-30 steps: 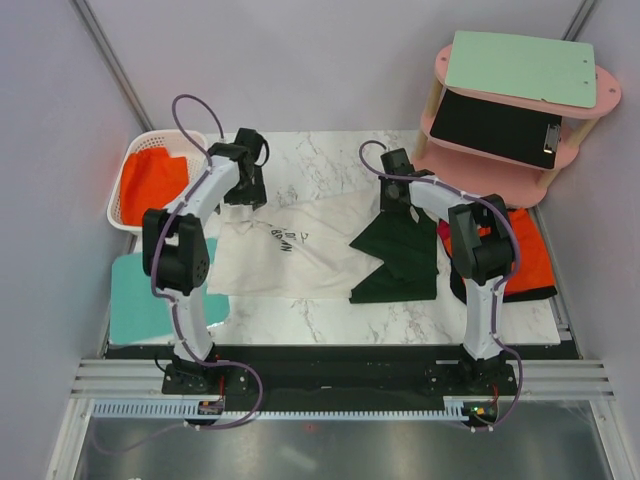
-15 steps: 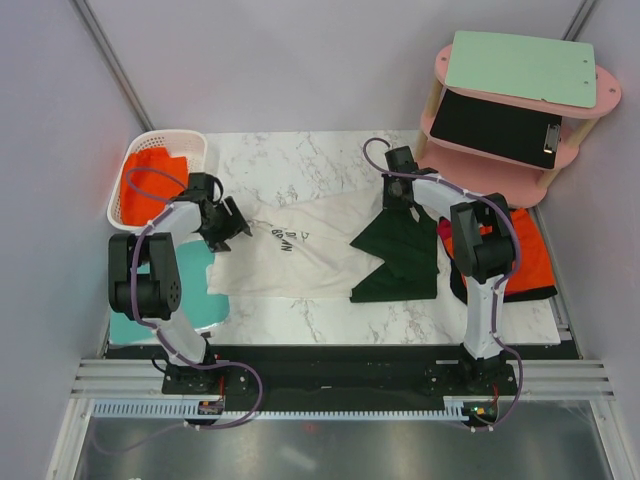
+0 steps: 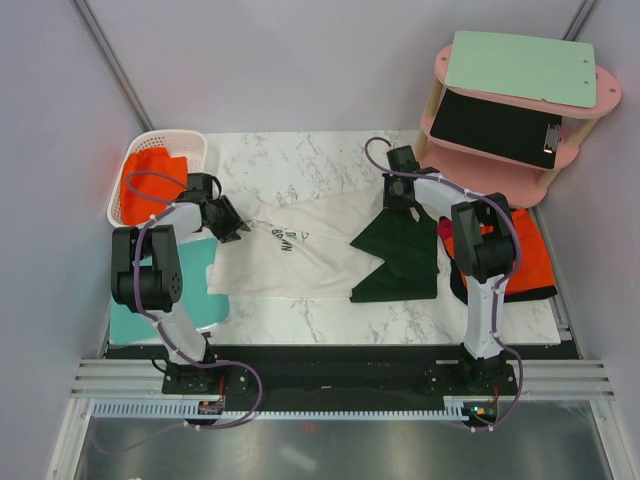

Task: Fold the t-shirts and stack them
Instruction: Fold the tshirt

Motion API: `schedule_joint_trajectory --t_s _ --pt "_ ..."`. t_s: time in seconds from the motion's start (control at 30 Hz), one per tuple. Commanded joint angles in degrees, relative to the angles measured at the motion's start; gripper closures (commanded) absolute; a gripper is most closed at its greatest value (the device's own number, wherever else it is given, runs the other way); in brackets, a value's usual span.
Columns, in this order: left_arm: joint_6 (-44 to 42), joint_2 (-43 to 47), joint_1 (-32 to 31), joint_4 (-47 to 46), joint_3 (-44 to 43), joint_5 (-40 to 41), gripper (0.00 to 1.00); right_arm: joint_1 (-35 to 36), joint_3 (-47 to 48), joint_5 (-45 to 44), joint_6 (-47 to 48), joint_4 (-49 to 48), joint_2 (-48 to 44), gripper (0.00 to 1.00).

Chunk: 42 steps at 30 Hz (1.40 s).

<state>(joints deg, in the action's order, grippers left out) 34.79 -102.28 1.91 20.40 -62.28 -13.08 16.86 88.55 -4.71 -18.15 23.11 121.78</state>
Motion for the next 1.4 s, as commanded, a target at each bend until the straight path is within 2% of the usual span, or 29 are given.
schedule_joint_trajectory --t_s 0.0,0.57,0.6,0.67,0.7,0.83,1.03,1.17,1.37 --pt "0.7 -1.2 0.2 -1.3 -2.0 0.4 0.55 -0.9 1.6 0.6 0.4 -0.2 1.1 1.0" --pt "1.7 -3.4 0.5 -1.3 -3.8 7.4 0.57 -1.1 0.5 3.9 -0.4 -0.8 1.5 1.0" --pt "1.7 -4.1 0.5 -1.4 -4.3 7.4 0.59 -1.1 0.6 4.1 -0.3 -0.9 1.5 1.0" --pt "1.9 -4.8 0.5 -1.4 -4.4 7.5 0.72 -1.1 0.6 4.4 -0.4 -1.0 1.5 1.0" --pt "2.0 -4.9 0.5 -1.5 -4.5 7.5 0.72 -1.2 0.4 4.4 -0.3 -1.1 1.6 1.0" --pt "2.5 -4.1 0.5 -1.9 -4.3 8.0 0.98 -1.2 0.0 4.5 -0.4 -1.1 1.6 1.0" --pt "1.6 0.8 0.5 -0.8 -4.4 9.8 0.98 -1.1 -0.4 4.5 -0.4 -1.2 1.6 1.0" --pt "0.2 4.3 0.7 3.0 -6.5 12.1 0.98 -1.2 -0.4 4.6 -0.6 -1.2 1.8 1.0" --pt "-1.5 5.2 1.0 7.5 -10.4 12.9 0.98 -1.1 -0.6 4.5 -0.8 -1.5 2.0 1.0"
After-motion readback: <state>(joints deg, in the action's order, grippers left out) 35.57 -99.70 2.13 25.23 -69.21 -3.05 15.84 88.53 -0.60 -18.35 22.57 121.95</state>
